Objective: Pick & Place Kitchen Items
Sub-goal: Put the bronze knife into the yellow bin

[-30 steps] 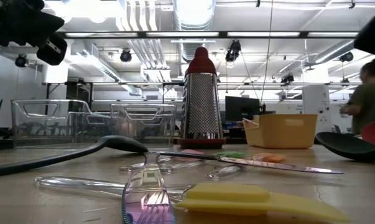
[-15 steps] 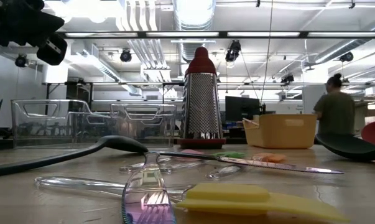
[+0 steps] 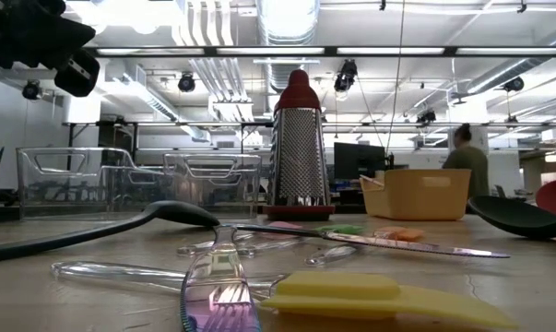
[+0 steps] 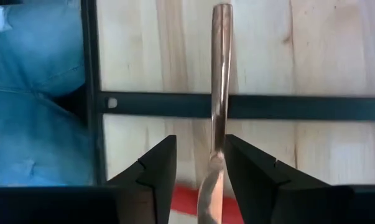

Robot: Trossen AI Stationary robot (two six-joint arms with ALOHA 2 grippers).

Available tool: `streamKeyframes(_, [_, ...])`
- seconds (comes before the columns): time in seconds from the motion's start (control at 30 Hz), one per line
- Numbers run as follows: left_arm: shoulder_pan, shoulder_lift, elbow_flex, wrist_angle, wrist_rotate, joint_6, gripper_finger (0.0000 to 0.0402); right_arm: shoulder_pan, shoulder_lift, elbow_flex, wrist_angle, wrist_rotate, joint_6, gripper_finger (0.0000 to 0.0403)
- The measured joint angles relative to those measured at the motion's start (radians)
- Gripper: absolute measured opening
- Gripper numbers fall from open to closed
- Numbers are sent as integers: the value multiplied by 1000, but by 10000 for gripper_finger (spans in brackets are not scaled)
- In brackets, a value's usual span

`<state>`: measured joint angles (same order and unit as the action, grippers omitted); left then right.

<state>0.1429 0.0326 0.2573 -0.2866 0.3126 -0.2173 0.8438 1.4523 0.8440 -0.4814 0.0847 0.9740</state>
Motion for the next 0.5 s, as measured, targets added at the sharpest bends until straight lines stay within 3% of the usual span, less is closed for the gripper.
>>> streamKeyframes(0.23, [0, 0, 0, 0, 0, 0, 12, 18, 113, 18, -7, -6, -8, 160])
streamKeyframes(0.5, [0, 0, 0, 0, 0, 0, 12, 31, 252, 165, -79, -4, -75, 186])
